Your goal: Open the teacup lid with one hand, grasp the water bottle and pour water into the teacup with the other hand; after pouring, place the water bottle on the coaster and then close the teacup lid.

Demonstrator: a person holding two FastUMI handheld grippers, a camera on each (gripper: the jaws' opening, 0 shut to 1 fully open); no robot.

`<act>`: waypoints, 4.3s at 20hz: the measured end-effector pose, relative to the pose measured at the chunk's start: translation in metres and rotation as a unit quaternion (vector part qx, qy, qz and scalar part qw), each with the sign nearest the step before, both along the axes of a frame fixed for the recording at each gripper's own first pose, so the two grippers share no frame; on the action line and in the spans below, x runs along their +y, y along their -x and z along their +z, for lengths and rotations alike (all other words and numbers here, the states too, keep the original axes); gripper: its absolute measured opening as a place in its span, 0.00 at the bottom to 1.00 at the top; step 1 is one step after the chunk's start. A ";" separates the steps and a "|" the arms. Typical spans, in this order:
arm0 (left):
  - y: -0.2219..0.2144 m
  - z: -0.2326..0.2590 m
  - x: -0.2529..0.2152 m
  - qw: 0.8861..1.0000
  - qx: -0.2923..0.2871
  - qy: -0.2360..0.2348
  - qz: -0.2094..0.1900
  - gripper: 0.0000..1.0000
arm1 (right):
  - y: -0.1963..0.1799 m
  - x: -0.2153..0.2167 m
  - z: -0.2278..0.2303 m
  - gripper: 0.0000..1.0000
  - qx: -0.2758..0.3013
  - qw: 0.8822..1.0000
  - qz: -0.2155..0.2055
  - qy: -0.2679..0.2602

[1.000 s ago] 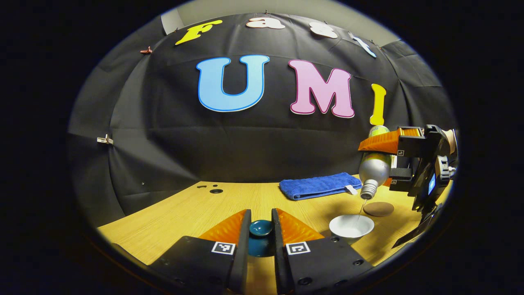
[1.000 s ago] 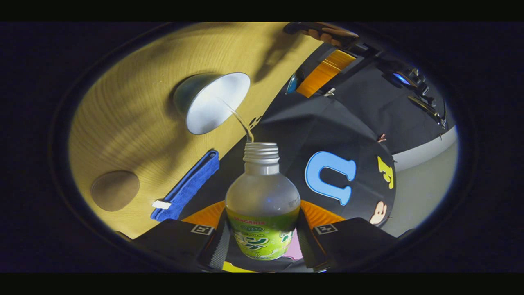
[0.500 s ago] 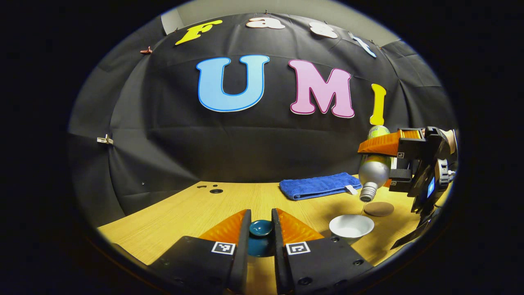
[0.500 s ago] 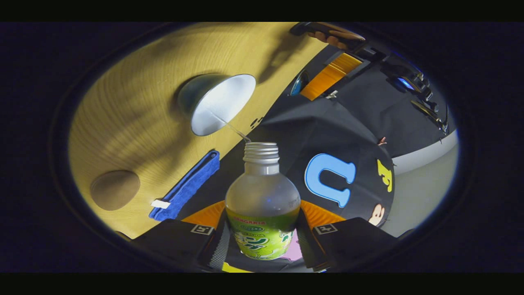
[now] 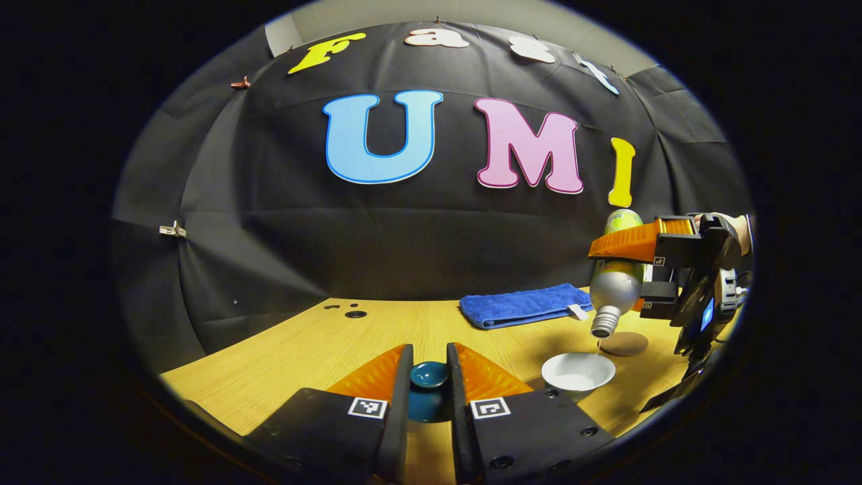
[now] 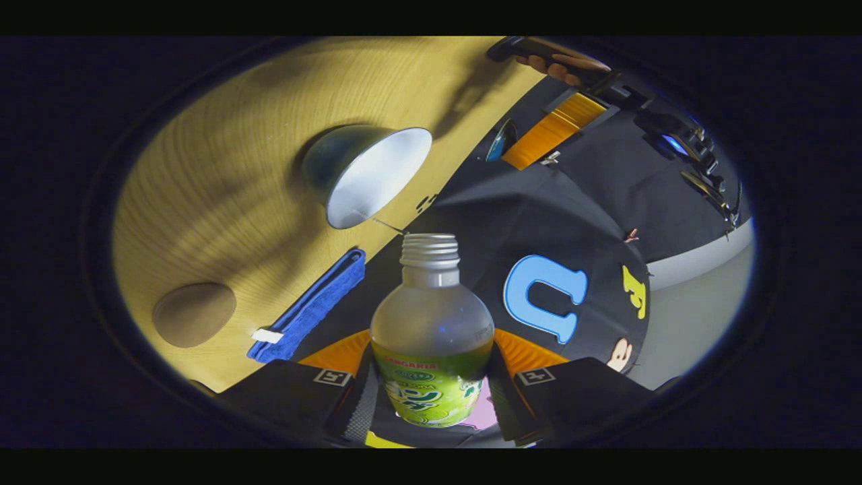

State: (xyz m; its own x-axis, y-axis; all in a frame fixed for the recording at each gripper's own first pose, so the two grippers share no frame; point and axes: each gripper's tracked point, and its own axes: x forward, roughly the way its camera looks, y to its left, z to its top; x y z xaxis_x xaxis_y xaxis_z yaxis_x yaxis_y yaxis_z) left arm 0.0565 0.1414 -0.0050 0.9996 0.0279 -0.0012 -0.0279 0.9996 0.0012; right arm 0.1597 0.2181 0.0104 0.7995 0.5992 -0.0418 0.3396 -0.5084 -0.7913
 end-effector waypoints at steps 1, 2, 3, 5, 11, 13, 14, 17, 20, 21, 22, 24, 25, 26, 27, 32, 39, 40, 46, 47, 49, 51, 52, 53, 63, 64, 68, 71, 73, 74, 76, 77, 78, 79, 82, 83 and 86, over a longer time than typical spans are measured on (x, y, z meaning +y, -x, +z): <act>0.000 0.001 0.000 1.000 0.000 0.000 0.000 0.31 | 0.000 0.000 0.000 0.74 -0.001 1.000 0.000 0.002; 0.000 0.000 0.000 1.000 0.000 0.000 0.000 0.31 | -0.001 0.003 0.000 0.74 -0.002 1.000 0.000 0.000; 0.000 0.000 0.000 1.000 0.000 0.000 0.000 0.31 | -0.002 0.001 0.001 0.74 0.001 1.000 -0.002 -0.003; 0.000 0.000 0.000 1.000 0.000 0.000 0.000 0.31 | -0.001 -0.001 0.000 0.73 0.004 1.000 -0.004 -0.009; 0.000 0.000 0.000 1.000 0.000 0.000 0.000 0.31 | -0.004 -0.011 -0.008 0.73 0.048 0.995 -0.030 -0.078; 0.000 0.000 0.000 1.000 0.000 0.000 0.000 0.31 | 0.001 -0.013 -0.007 0.74 0.061 0.991 -0.032 -0.112; 0.000 0.000 0.000 1.000 0.000 0.000 0.000 0.31 | 0.003 -0.013 -0.005 0.73 0.069 0.988 -0.034 -0.135; 0.000 0.001 0.000 1.000 0.000 0.000 0.000 0.31 | 0.006 -0.021 -0.003 0.74 0.117 0.964 -0.062 -0.232; 0.000 0.000 0.000 1.000 0.000 0.000 0.000 0.31 | 0.001 -0.056 0.016 0.74 0.160 0.911 -0.121 -0.360; 0.000 0.000 0.000 1.000 0.000 0.000 0.000 0.31 | 0.001 -0.066 0.020 0.74 0.181 0.888 -0.135 -0.400; 0.000 0.000 0.000 1.000 0.000 0.000 0.000 0.31 | 0.002 -0.077 0.023 0.74 0.204 0.862 -0.148 -0.439; 0.000 0.000 0.000 1.000 0.000 0.000 0.000 0.31 | -0.001 -0.091 0.025 0.74 0.248 0.809 -0.162 -0.508; 0.000 0.001 0.000 1.000 0.000 0.000 0.000 0.31 | -0.001 -0.096 0.024 0.74 0.271 0.780 -0.167 -0.539; 0.000 0.000 0.000 1.000 0.000 0.000 -0.001 0.31 | -0.002 -0.099 0.023 0.74 0.296 0.748 -0.169 -0.569; 0.000 0.000 0.001 1.000 0.000 0.000 -0.001 0.31 | -0.001 -0.099 0.019 0.75 0.329 0.708 -0.168 -0.602; 0.000 0.000 0.000 1.000 -0.001 -0.001 -0.001 0.31 | 0.001 -0.087 0.017 0.75 0.438 0.498 -0.114 -0.740; 0.000 0.001 -0.001 1.000 -0.001 -0.001 -0.005 0.31 | -0.006 -0.086 0.003 0.75 0.464 0.406 -0.103 -0.781; 0.000 0.000 -0.001 1.000 -0.001 -0.001 -0.005 0.31 | -0.010 -0.085 0.002 0.75 0.461 0.410 -0.099 -0.781; 0.000 0.000 -0.002 1.000 -0.002 -0.002 -0.008 0.31 | -0.032 -0.087 -0.009 0.76 0.437 0.432 -0.096 -0.783; 0.000 0.001 -0.001 1.000 -0.002 -0.002 -0.008 0.31 | -0.034 -0.089 -0.014 0.76 0.432 0.435 -0.097 -0.784; 0.000 0.001 -0.002 1.000 -0.002 -0.002 -0.008 0.31 | -0.031 -0.085 -0.017 0.77 0.442 0.421 -0.098 -0.786; 0.000 0.001 -0.001 1.000 -0.001 -0.002 -0.008 0.31 | -0.031 -0.084 -0.022 0.78 0.450 0.406 -0.104 -0.789; 0.000 0.001 -0.001 1.000 -0.002 -0.002 -0.007 0.31 | -0.031 -0.085 -0.023 0.78 0.450 0.408 -0.108 -0.787; 0.000 0.001 -0.002 1.000 -0.002 -0.002 -0.007 0.31 | -0.029 -0.086 -0.021 0.79 0.446 0.413 -0.107 -0.787; 0.000 0.000 -0.002 1.000 -0.002 -0.002 -0.011 0.28 | -0.030 -0.092 -0.035 0.84 0.439 0.423 -0.132 -0.782; 0.000 0.000 -0.002 1.000 -0.002 -0.002 -0.011 0.31 | -0.030 -0.094 -0.037 0.91 0.438 0.423 -0.138 -0.781; 0.000 0.000 -0.002 1.000 -0.002 -0.002 -0.011 0.31 | -0.022 -0.099 -0.038 1.00 0.436 0.422 -0.149 -0.780; 0.000 0.000 -0.002 1.000 -0.001 -0.002 -0.011 0.28 | -0.010 -0.098 -0.038 1.00 0.441 0.426 -0.149 -0.776; 0.000 0.000 -0.003 1.000 -0.001 -0.002 -0.011 0.31 | 0.001 -0.097 -0.039 1.00 0.445 0.430 -0.148 -0.771; 0.001 0.000 -0.003 1.000 -0.001 -0.002 -0.011 0.31 | 0.007 -0.096 -0.039 1.00 0.446 0.431 -0.149 -0.770; 0.001 0.000 -0.003 1.000 -0.001 -0.002 -0.012 0.31 | 0.016 -0.100 -0.042 1.00 0.443 0.429 -0.160 -0.771; 0.001 0.001 -0.003 1.000 -0.001 -0.002 -0.012 0.31 | 0.020 -0.105 -0.046 1.00 0.440 0.425 -0.169 -0.773; 0.001 0.001 -0.003 1.000 -0.001 -0.002 -0.012 0.31 | 0.027 -0.111 -0.050 1.00 0.439 0.417 -0.179 -0.775; 0.001 0.001 -0.003 1.000 -0.001 0.000 -0.010 0.31 | 0.034 -0.116 -0.052 0.99 0.439 0.404 -0.186 -0.781; 0.000 -0.001 -0.015 1.000 0.000 -0.001 -0.022 0.31 | 0.046 -0.140 -0.042 0.99 0.413 0.392 -0.175 -0.803; -0.001 0.000 -0.025 1.000 0.000 -0.001 -0.029 0.31 | 0.051 -0.146 -0.039 0.99 0.400 0.407 -0.172 -0.803; -0.004 0.002 -0.053 0.999 -0.001 -0.001 -0.052 0.31 | 0.064 -0.150 -0.032 0.98 0.380 0.438 -0.157 -0.800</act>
State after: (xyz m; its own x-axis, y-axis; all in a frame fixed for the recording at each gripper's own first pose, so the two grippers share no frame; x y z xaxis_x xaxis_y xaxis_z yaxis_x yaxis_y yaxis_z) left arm 0.0610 0.0879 -0.0034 0.9970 -0.0770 0.0009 0.0770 0.9970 0.0024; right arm 0.0954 0.0684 -0.0215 0.9721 0.2143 -0.0949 -0.2191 0.9747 -0.0440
